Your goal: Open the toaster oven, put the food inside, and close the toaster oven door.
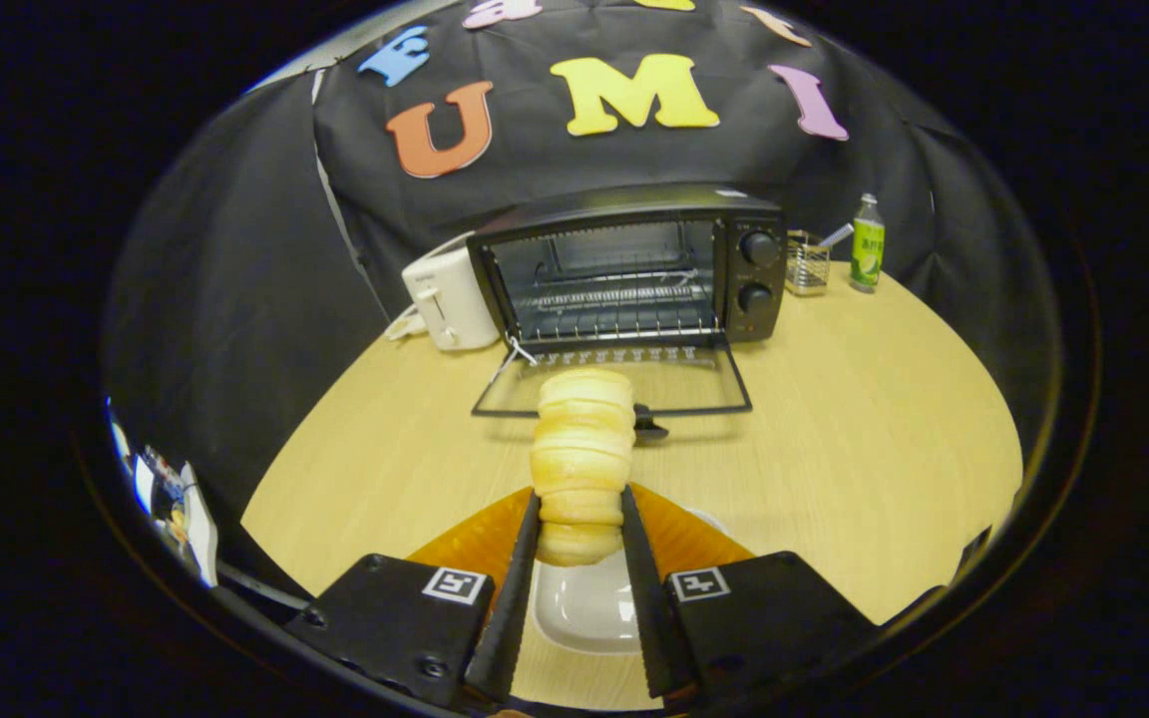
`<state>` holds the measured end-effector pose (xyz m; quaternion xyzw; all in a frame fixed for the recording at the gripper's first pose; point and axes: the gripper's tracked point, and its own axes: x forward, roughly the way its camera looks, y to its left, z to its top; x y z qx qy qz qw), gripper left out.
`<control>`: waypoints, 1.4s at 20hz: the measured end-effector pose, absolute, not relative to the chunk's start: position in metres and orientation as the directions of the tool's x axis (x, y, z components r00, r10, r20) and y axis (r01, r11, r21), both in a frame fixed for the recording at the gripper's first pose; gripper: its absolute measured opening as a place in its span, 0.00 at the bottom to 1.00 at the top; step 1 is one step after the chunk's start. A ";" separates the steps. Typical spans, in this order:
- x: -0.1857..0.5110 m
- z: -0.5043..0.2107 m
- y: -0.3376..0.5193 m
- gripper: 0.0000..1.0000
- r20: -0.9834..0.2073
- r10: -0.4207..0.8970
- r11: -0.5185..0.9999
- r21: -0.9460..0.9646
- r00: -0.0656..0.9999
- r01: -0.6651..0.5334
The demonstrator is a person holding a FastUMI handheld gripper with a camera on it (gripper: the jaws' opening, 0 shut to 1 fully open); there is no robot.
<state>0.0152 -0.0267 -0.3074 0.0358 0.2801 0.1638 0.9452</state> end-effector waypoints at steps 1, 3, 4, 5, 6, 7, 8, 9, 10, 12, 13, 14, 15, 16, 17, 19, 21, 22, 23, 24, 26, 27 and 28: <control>0.023 -0.299 -0.018 0.54 -0.479 0.360 0.933 0.195 0.801 -0.302; 0.044 -0.286 -0.009 0.54 -0.402 0.399 0.914 0.241 0.824 -0.325; 0.054 -0.283 -0.005 0.54 -0.377 0.407 0.909 0.255 0.832 -0.330; 0.068 -0.281 -0.001 0.53 -0.355 0.415 0.904 0.261 0.837 -0.338; 0.079 -0.282 0.002 0.53 -0.348 0.415 0.904 0.264 0.841 -0.337; 0.092 -0.284 0.005 0.53 -0.339 0.417 0.902 0.269 0.843 -0.338; 0.106 -0.287 0.008 0.53 -0.339 0.418 0.900 0.282 0.843 -0.333; 0.119 -0.290 0.013 0.53 -0.336 0.424 0.895 0.298 0.841 -0.333; 0.132 -0.294 0.018 0.53 -0.344 0.431 0.891 0.311 0.834 -0.332; 0.154 -0.303 0.019 0.53 -0.364 0.417 0.898 0.308 0.833 -0.315; 0.167 -0.306 0.020 0.53 -0.361 0.413 0.899 0.311 0.836 -0.309; 0.177 -0.307 0.022 0.54 -0.359 0.416 0.894 0.327 0.836 -0.305; 0.188 -0.307 0.022 0.53 -0.350 0.421 0.886 0.354 0.836 -0.298; 0.199 -0.304 0.023 0.53 -0.331 0.430 0.875 0.382 0.840 -0.297; 0.210 -0.303 0.019 0.54 -0.321 0.422 0.870 0.406 0.848 -0.279; 0.230 -0.296 0.017 0.53 -0.291 0.426 0.842 0.473 0.857 -0.258; 0.248 -0.289 0.012 0.54 -0.256 0.423 0.807 0.543 0.869 -0.233; 0.257 -0.288 0.008 0.54 -0.252 0.419 0.800 0.556 0.872 -0.224; 0.263 -0.289 0.001 0.56 -0.252 0.406 0.802 0.559 0.878 -0.210; 0.267 -0.287 -0.002 0.57 -0.231 0.404 0.793 0.571 0.885 -0.213; 0.271 -0.290 -0.006 0.60 -0.218 0.399 0.784 0.584 0.891 -0.209; 0.271 -0.291 -0.007 0.61 -0.218 0.394 0.784 0.587 0.893 -0.202; 0.271 -0.290 -0.006 0.63 -0.212 0.400 0.777 0.594 0.892 -0.208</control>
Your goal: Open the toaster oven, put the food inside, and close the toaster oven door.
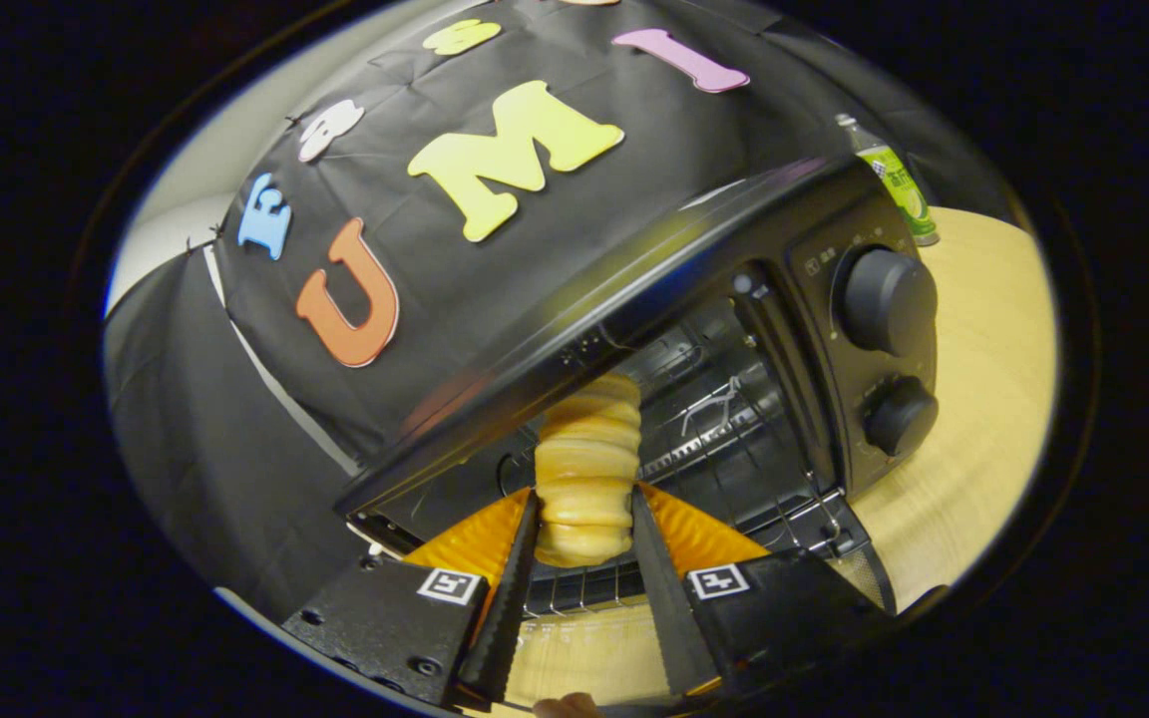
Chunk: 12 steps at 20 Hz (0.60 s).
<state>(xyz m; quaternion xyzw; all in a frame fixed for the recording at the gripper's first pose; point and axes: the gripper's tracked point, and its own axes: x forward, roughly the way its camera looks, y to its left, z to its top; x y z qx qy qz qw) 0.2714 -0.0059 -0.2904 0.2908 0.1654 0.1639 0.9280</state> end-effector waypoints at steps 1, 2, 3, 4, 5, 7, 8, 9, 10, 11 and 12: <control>0.272 -0.289 -0.006 0.65 -0.201 0.401 0.772 0.599 0.894 -0.212; 0.272 -0.285 -0.004 0.66 -0.190 0.407 0.770 0.597 0.894 -0.224; 0.271 -0.284 -0.003 0.67 -0.191 0.407 0.776 0.588 0.893 -0.228; 0.270 -0.280 -0.001 0.68 -0.184 0.408 0.778 0.583 0.894 -0.235; 0.268 -0.280 0.000 0.68 -0.191 0.402 0.788 0.570 0.896 -0.231; 0.264 -0.280 -0.002 0.81 -0.211 0.384 0.812 0.540 0.899 -0.220; 0.262 -0.281 -0.003 0.91 -0.224 0.377 0.821 0.529 0.899 -0.212; 0.258 -0.283 -0.003 1.00 -0.240 0.375 0.829 0.519 0.895 -0.208; 0.255 -0.284 -0.004 1.00 -0.250 0.372 0.835 0.510 0.894 -0.205; 0.250 -0.283 -0.006 1.00 -0.254 0.372 0.838 0.506 0.893 -0.204; 0.246 -0.283 -0.008 1.00 -0.261 0.368 0.844 0.497 0.893 -0.202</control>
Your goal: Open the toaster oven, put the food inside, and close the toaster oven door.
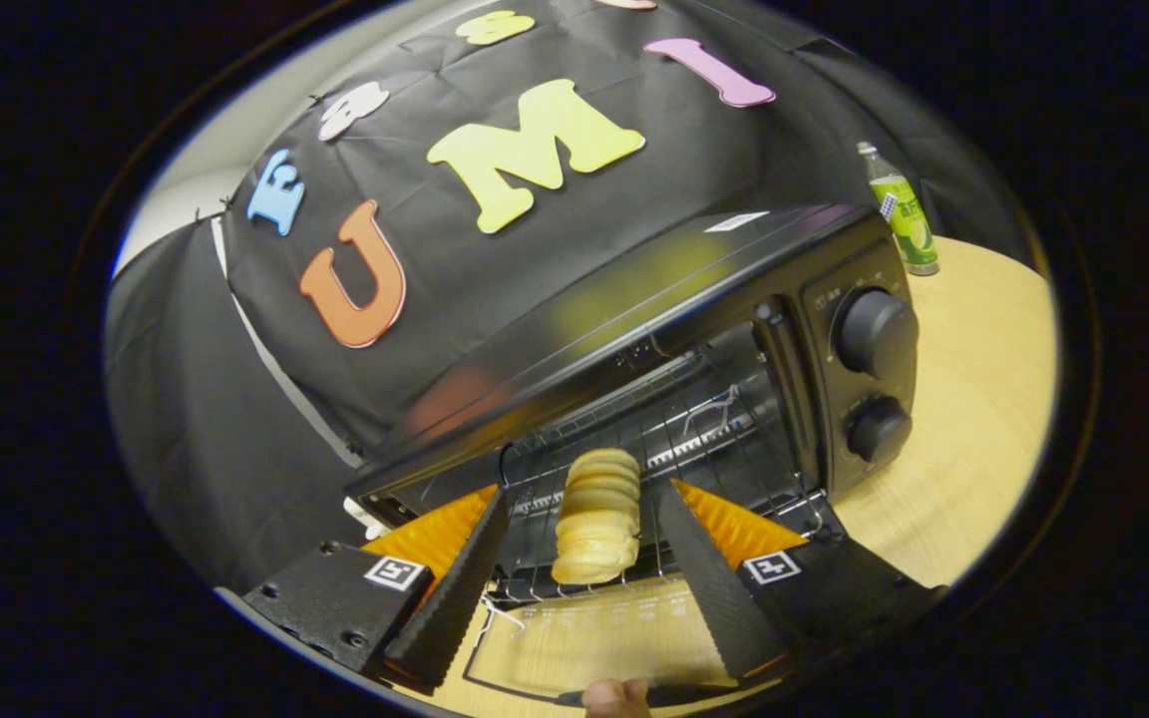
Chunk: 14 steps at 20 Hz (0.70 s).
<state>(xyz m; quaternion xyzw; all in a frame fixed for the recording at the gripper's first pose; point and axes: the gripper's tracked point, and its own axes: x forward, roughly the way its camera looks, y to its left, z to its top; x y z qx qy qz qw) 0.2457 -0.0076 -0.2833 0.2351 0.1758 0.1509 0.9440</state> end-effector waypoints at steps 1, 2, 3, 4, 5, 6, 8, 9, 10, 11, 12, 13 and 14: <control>0.241 -0.283 -0.009 1.00 -0.268 0.364 0.851 0.486 0.892 -0.200; 0.235 -0.282 -0.010 1.00 -0.276 0.365 0.857 0.473 0.889 -0.206; 0.230 -0.281 -0.012 1.00 -0.281 0.360 0.867 0.454 0.890 -0.207; 0.224 -0.282 -0.014 1.00 -0.289 0.354 0.879 0.429 0.890 -0.210; 0.218 -0.283 -0.016 1.00 -0.295 0.346 0.891 0.400 0.891 -0.214; 0.212 -0.284 -0.018 1.00 -0.308 0.337 0.905 0.365 0.890 -0.216; 0.199 -0.284 -0.023 1.00 -0.320 0.319 0.925 0.308 0.892 -0.220; 0.194 -0.283 -0.024 1.00 -0.319 0.314 0.930 0.291 0.894 -0.223; 0.188 -0.283 -0.024 1.00 -0.322 0.310 0.934 0.278 0.894 -0.224; 0.181 -0.285 -0.025 1.00 -0.332 0.305 0.940 0.258 0.893 -0.225; 0.175 -0.289 -0.028 1.00 -0.348 0.292 0.948 0.226 0.891 -0.222; 0.169 -0.293 -0.028 1.00 -0.361 0.284 0.954 0.201 0.888 -0.223; 0.163 -0.298 -0.028 1.00 -0.375 0.279 0.957 0.178 0.884 -0.227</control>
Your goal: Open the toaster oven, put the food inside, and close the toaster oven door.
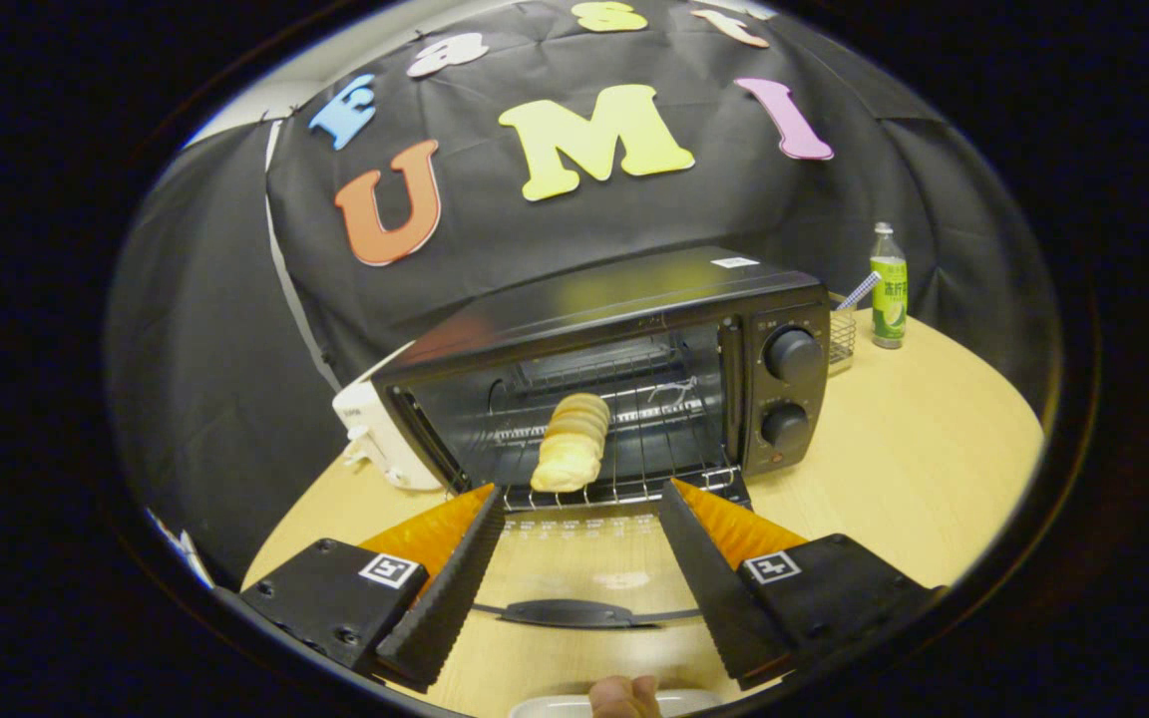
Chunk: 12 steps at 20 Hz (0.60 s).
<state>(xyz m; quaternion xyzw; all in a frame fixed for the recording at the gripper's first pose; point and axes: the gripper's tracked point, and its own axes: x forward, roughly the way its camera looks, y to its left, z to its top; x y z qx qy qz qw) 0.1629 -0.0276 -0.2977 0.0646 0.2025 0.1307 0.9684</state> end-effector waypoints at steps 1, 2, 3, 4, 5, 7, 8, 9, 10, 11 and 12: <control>0.156 -0.304 -0.029 1.00 -0.395 0.270 0.962 0.159 0.878 -0.224; 0.150 -0.311 -0.028 1.00 -0.414 0.263 0.964 0.141 0.871 -0.224; 0.144 -0.322 -0.031 1.00 -0.446 0.234 0.972 0.113 0.864 -0.205; 0.137 -0.333 -0.034 1.00 -0.480 0.208 0.978 0.087 0.853 -0.189; 0.130 -0.343 -0.032 1.00 -0.509 0.192 0.981 0.074 0.839 -0.180; 0.118 -0.356 -0.027 1.00 -0.539 0.191 0.981 0.084 0.820 -0.174; 0.119 -0.353 -0.029 1.00 -0.521 0.173 0.984 0.060 0.836 -0.166; 0.115 -0.356 -0.030 1.00 -0.524 0.155 0.986 0.036 0.837 -0.160; 0.108 -0.363 -0.028 1.00 -0.540 0.153 0.986 0.032 0.827 -0.162; 0.101 -0.370 -0.026 1.00 -0.560 0.151 0.987 0.039 0.814 -0.156; 0.095 -0.378 -0.026 1.00 -0.583 0.143 0.989 0.051 0.800 -0.140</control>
